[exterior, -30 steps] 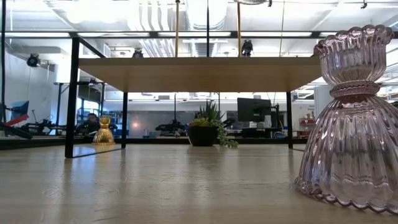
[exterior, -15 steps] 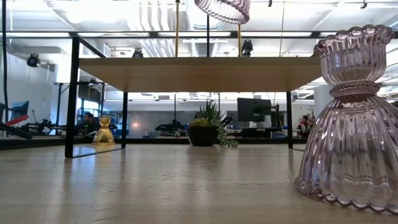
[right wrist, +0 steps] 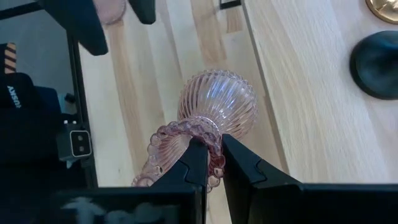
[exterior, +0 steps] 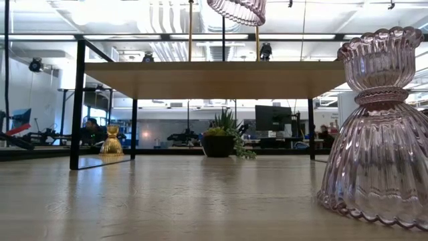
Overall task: Pick & Place candle stick holders
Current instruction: Put the top pink glass candle holder on the shelf
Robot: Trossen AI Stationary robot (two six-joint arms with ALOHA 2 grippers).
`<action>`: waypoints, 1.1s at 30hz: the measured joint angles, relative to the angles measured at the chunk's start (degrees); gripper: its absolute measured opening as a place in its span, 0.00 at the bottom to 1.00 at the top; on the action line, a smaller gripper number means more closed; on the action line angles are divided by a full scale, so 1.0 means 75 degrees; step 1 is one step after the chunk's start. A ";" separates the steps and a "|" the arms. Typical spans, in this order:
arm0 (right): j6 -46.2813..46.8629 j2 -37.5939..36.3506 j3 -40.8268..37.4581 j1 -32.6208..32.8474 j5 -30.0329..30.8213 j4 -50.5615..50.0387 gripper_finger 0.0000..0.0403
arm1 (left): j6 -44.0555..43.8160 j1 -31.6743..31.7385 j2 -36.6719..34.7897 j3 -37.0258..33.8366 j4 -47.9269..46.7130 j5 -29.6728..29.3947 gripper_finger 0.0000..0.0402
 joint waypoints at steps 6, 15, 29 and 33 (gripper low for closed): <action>-0.0145 -0.0003 -0.0003 -0.0002 0.0002 0.0006 0.04 | -0.0021 0.0227 -0.0010 0.0000 0.0070 0.0431 0.46; -0.0399 -0.0009 -0.0006 -0.0012 0.0001 0.0416 0.04 | 0.0190 0.0531 0.0142 -0.0003 0.0524 0.1012 0.46; -0.0827 -0.0012 -0.0012 -0.0009 -0.0192 0.0958 0.04 | 0.0237 0.1256 0.0169 0.0008 0.0921 0.2315 0.46; -0.0860 -0.0012 -0.0012 -0.0009 -0.0192 0.0982 0.04 | 0.0239 0.1433 0.0169 0.0015 0.0932 0.2626 0.46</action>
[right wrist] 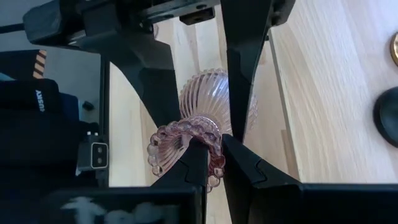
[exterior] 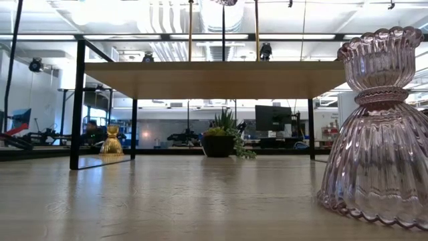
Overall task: Pick & Place candle stick holders
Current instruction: Put the top pink glass candle holder on the shelf
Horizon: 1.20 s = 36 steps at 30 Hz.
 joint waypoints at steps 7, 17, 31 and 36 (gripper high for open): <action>-0.0003 0.0000 0.0000 -0.0006 0.0000 0.0003 0.04 | -0.0073 0.0240 0.0029 0.0005 0.0007 0.0715 0.46; -0.0058 0.0000 -0.0003 -0.0003 -0.0003 0.0001 0.04 | -0.0092 0.0278 0.0134 0.0067 0.0007 0.0813 0.42; -0.0032 0.0000 -0.0003 -0.0003 -0.0067 0.0001 0.04 | -0.0041 0.0287 0.0140 0.0102 -0.0004 0.0808 0.31; -0.0032 -0.0007 -0.0003 0.0002 -0.0077 0.0012 0.04 | -0.0002 0.0283 0.0146 0.0088 0.0131 0.0787 0.31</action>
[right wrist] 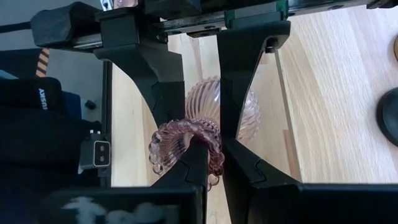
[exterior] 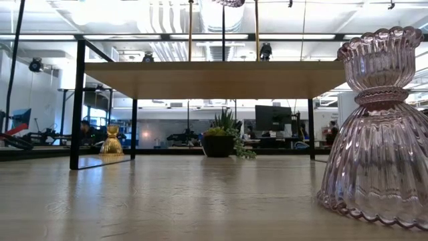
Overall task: Pick & Place candle stick holders
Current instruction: Put the top pink glass candle holder on the shelf
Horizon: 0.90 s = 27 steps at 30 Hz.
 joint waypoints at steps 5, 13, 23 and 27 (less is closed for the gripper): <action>0.0073 -0.0014 0.0000 0.0002 0.0023 0.0029 0.16 | 0.0028 -0.0003 0.0000 -0.0029 0.0088 -0.0035 0.31; 0.0110 -0.0378 0.0000 -0.0001 0.0080 -0.0493 0.35 | -0.0008 -0.0030 -0.0009 -0.0052 -0.0045 -0.0351 0.31; 0.1389 -0.1085 -0.0229 0.0340 0.0918 -0.2427 0.39 | -0.0228 -0.0257 -0.0336 -0.0146 -0.0635 -0.2110 0.31; 0.2056 -0.1407 -0.0635 0.0753 0.1854 -0.3048 0.37 | -0.0601 -0.0309 -0.0809 -0.0641 -0.0635 -0.2426 0.31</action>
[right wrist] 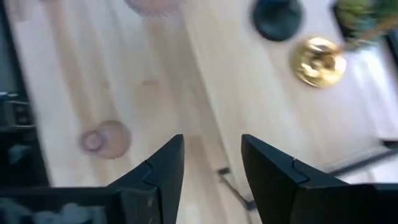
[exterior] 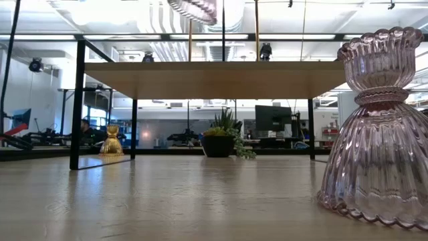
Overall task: Pick & Place candle stick holders
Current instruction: Put the top pink glass candle holder on the shelf
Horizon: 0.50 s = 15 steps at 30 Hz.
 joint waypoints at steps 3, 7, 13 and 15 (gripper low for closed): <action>0.0424 -0.0439 -0.0497 0.0291 0.0636 -0.0004 0.36 | -0.0331 -0.0006 -0.0489 -0.0467 0.0015 -0.0273 0.31; 0.1170 -0.1142 -0.1433 0.0525 0.1348 0.0004 0.34 | -0.0470 0.0003 -0.1216 -0.1171 0.0430 -0.0884 0.31; 0.2450 -0.2426 -0.3004 0.0544 0.1677 0.0033 0.33 | -0.0172 0.0117 -0.2168 -0.2299 0.1774 -0.1178 0.31; 0.2842 -0.2830 -0.3516 0.0554 0.1785 0.0067 0.32 | -0.0049 0.0204 -0.2419 -0.2617 0.2076 -0.1185 0.31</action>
